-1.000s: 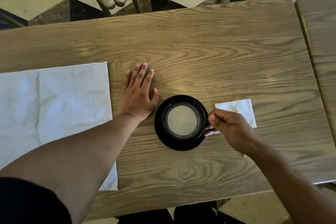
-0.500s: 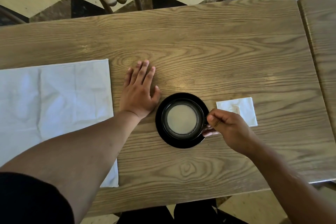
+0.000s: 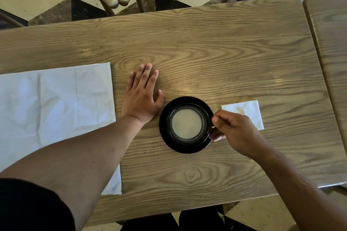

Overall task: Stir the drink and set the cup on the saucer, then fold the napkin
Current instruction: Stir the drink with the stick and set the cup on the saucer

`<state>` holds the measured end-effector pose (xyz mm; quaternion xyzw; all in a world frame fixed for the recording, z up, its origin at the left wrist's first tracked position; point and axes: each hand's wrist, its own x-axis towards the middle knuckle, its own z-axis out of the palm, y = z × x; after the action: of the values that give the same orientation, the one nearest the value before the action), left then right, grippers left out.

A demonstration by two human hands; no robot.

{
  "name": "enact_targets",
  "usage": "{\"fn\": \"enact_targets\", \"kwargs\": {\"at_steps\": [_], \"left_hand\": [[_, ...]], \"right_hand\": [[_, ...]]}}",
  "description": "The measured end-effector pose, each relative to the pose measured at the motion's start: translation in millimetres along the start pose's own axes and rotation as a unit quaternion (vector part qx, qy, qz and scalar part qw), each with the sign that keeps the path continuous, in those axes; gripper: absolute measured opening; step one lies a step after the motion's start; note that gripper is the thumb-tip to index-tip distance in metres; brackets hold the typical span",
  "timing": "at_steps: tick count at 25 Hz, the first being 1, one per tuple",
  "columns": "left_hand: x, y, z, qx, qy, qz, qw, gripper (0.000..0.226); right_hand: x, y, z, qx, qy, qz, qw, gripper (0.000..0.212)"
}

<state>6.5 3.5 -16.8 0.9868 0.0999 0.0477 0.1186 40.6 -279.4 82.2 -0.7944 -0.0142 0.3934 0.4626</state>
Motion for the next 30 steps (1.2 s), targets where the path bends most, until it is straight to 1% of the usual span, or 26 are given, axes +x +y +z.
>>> {"fn": "enact_targets", "kwargs": {"at_steps": [7, 15, 30], "left_hand": [[0.1, -0.7, 0.2, -0.001, -0.003, -0.002, 1.000, 0.065], [-0.4, -1.0, 1.5, 0.001, 0.006, 0.001, 1.000, 0.063], [0.2, -1.4, 2.8, 0.003, 0.011, 0.002, 1.000, 0.063]], "right_hand": [[0.4, 6.8, 0.1, 0.002, 0.005, 0.007, 1.000, 0.023], [0.6, 8.8, 0.9, -0.046, 0.017, -0.011, 0.999, 0.025], [-0.6, 12.2, 2.6, -0.017, 0.024, 0.000, 1.000, 0.023]]}}
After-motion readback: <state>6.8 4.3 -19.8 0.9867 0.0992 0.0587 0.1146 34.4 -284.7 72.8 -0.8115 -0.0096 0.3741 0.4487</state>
